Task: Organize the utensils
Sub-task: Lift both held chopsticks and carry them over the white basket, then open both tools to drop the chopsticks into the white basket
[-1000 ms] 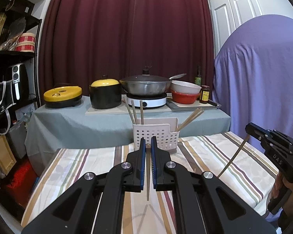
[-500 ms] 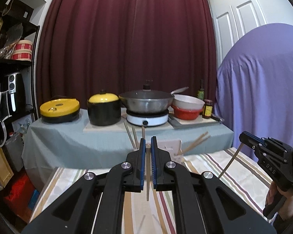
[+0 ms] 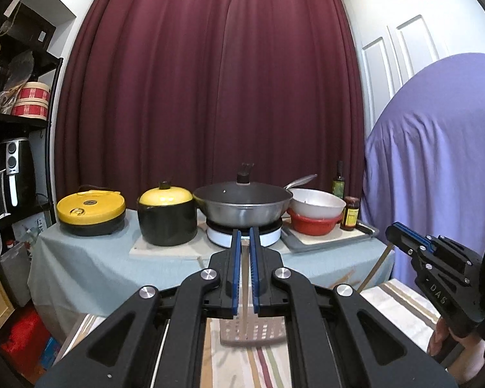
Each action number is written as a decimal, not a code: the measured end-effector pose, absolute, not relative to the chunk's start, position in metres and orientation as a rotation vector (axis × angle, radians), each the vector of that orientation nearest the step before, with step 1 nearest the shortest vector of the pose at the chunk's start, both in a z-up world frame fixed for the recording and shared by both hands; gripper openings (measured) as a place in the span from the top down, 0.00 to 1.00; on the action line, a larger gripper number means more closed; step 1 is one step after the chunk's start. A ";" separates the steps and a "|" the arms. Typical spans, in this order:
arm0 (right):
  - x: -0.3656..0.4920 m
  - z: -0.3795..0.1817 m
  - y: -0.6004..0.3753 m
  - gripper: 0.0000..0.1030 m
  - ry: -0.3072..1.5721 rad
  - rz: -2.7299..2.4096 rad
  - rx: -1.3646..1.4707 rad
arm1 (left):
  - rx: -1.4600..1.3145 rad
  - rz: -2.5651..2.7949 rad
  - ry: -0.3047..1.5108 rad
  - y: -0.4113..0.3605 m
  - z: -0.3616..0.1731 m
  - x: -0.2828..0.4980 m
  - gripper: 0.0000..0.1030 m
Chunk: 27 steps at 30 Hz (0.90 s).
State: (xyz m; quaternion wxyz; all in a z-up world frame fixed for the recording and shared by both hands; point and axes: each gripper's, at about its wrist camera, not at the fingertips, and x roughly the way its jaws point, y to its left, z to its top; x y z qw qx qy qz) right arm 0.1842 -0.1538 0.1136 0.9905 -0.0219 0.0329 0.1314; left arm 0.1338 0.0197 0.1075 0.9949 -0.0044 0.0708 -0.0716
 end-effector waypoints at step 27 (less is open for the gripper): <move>0.284 0.103 -0.150 0.94 0.057 0.256 0.006 | -0.012 -0.136 0.179 0.014 0.095 0.223 0.94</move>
